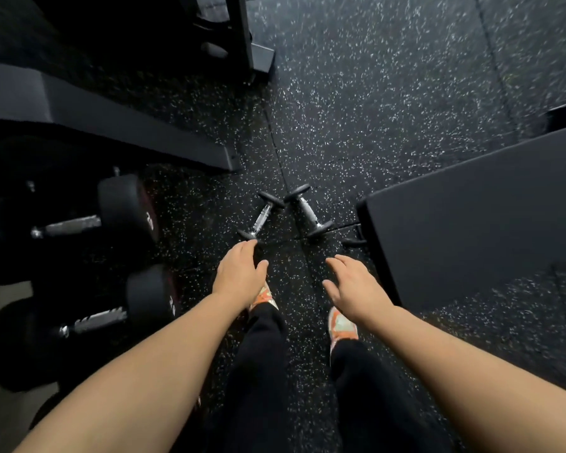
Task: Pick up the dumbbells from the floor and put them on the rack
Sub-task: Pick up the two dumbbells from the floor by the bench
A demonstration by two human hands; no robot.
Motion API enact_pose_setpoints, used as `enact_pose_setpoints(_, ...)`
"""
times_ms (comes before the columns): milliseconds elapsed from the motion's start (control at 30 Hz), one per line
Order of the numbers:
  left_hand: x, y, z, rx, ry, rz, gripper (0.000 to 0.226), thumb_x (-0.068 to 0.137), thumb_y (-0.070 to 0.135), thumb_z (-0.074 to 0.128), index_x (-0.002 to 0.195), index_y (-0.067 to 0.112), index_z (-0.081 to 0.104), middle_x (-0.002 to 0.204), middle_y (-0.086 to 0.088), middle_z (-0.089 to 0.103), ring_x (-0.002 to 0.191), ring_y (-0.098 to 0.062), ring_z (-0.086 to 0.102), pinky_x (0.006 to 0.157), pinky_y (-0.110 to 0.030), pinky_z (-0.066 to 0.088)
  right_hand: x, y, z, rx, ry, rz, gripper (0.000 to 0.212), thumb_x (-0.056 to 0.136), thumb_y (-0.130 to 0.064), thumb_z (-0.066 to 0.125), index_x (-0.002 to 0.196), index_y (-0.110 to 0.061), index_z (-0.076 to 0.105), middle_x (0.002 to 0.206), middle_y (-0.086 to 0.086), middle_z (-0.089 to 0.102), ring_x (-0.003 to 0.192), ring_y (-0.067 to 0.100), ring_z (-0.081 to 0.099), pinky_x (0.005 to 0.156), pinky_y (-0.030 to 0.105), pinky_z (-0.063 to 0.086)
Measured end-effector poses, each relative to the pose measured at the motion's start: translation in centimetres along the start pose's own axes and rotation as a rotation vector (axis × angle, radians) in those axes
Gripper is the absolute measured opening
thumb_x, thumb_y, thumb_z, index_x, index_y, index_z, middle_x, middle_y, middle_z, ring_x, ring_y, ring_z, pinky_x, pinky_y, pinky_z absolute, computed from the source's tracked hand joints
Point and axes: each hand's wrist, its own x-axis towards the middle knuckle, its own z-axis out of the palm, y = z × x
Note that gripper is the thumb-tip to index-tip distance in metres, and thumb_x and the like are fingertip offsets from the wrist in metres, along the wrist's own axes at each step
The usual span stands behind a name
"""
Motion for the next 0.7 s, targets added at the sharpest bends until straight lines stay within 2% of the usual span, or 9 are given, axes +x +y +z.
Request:
enact_pose_setpoints(133,7.8,-2.3,3.5,0.016,-0.027,-0.048,0.052,0.093,0.037,0.054,0.139,0.014,0.045,0.141,-0.008,0.052,0.129,-0.025,0.045,0.109,-0.044,0.035,7.8,2.0,2.3,0.036,-0.045,0.047,0.055,0.099,-0.036,0.049,0.147,-0.009,0.041,0.153,0.011,0.042,0.140,0.029,0.035,0.116,0.042,0.028)
enact_pose_setpoints(267,16.3,-5.0,8.4,0.187,-0.006,-0.069,0.053,0.091,0.046,0.051,0.136,0.017,0.049,0.138,-0.006,0.056,0.136,-0.029,0.037,0.116,-0.051,0.022,17.0,4.9,5.9,0.064,-0.081,0.070,0.057,0.099,-0.041,0.047,0.147,-0.011,0.041,0.150,0.010,0.045,0.138,0.028,0.037,0.114,0.043,0.031)
enact_pose_setpoints(433,26.2,-8.6,15.0,0.002,-0.014,-0.091,0.046,0.091,0.043,0.054,0.128,0.015,0.055,0.125,-0.009,0.059,0.118,-0.029,0.051,0.102,-0.046,0.041,28.2,8.4,11.4,0.131,-0.090,0.145,0.059,0.100,-0.043,0.047,0.145,-0.006,0.039,0.146,0.016,0.047,0.134,0.033,0.041,0.111,0.042,0.034)
enact_pose_setpoints(600,32.7,-12.1,20.3,-0.125,-0.014,-0.195,0.065,0.091,0.050,0.053,0.142,0.012,0.040,0.139,-0.013,0.048,0.126,-0.031,0.045,0.104,-0.045,0.037,36.4,10.8,15.6,0.240,0.007,0.234,0.057,0.098,-0.047,0.048,0.140,-0.008,0.042,0.134,0.019,0.052,0.124,0.039,0.047,0.101,0.045,0.040)
enact_pose_setpoints(700,35.2,-13.5,22.4,-0.179,-0.054,-0.218,0.062,0.089,0.055,0.053,0.134,0.014,0.045,0.126,-0.012,0.055,0.113,-0.031,0.053,0.095,-0.046,0.044,39.7,12.1,17.1,0.264,0.040,0.252,0.070,0.096,-0.052,0.051,0.145,-0.006,0.034,0.139,0.022,0.048,0.126,0.041,0.046,0.101,0.048,0.040)
